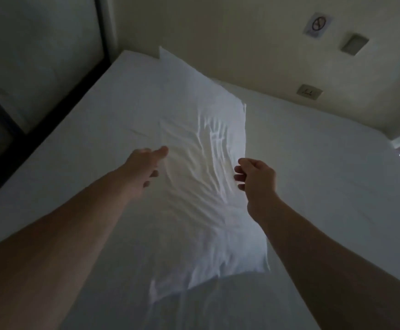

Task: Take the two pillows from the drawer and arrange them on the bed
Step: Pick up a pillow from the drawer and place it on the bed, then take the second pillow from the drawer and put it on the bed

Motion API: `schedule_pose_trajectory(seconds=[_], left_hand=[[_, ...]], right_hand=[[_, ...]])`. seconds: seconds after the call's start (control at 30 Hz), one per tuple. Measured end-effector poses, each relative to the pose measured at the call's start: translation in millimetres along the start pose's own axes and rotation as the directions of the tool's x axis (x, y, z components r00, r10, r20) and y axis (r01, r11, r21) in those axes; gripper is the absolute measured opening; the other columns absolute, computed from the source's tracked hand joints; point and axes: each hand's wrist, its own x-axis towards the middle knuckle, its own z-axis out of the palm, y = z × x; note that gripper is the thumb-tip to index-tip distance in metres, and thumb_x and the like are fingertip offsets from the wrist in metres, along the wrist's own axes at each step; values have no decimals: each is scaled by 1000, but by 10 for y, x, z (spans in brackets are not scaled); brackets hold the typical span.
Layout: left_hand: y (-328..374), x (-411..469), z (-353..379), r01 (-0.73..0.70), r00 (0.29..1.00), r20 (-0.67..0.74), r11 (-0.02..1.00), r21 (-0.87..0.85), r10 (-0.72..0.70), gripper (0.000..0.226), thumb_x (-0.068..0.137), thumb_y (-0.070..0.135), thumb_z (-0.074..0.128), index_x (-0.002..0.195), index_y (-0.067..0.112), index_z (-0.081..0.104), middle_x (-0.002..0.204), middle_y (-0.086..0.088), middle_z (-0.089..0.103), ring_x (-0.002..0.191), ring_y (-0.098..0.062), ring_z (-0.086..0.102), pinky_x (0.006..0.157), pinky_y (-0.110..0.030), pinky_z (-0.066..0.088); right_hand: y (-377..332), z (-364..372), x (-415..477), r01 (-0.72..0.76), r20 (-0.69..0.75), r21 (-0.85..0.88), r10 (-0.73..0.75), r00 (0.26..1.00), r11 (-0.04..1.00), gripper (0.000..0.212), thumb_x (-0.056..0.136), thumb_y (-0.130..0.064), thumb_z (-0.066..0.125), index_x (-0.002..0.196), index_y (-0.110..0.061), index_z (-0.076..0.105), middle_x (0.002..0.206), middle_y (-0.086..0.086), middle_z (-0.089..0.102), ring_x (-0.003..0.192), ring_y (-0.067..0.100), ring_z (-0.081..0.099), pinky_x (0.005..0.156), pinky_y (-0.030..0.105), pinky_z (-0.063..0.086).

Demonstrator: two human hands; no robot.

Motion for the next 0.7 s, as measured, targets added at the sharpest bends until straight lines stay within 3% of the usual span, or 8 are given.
schedule_pose_trajectory(seconds=[0.07,0.13,0.3,0.5,0.7], left_hand=[[-214,45,-119,80,994,60,988,134,-88,51,86,49,58,125,16,49,121,-10,49,103,-26,53,79,-38,36],[-429,-6,-269,137,985,93,983,120,-148,68,86,55,54,139,17,37,129,-6,46,114,-26,47,89,-43,34],[-850,-217,-843,230,972,50,973,-11,-229,62,86,56,52,134,18,43,127,-3,51,113,-23,46,109,-49,21],[-1404,-1103,-2087,251,962,-91,965,-75,-257,62,87,55,51,135,17,44,136,-6,52,123,-26,48,112,-51,23],[-2475,-2442,-3512,324,884,-299,932,-162,-359,59,87,52,54,132,14,47,135,-10,53,121,-30,48,110,-48,26]], right_hand=[[185,36,-14,-60,24,-57,62,998,997,8,89,-17,60,83,-17,66,75,2,66,60,13,59,52,25,43],[359,137,-102,-103,52,-113,110,993,988,7,89,-19,60,86,-17,66,79,2,66,66,15,60,56,27,44],[612,502,-508,-109,158,-204,142,977,973,10,92,-20,57,94,-15,64,83,3,65,69,16,60,58,28,44],[956,932,-1452,-99,299,-326,203,932,940,11,92,-23,58,94,-15,65,83,3,66,67,17,62,57,30,43],[1675,1564,-2920,-24,494,-448,270,827,894,12,90,-26,59,92,-16,65,85,4,67,68,17,62,58,30,43]])
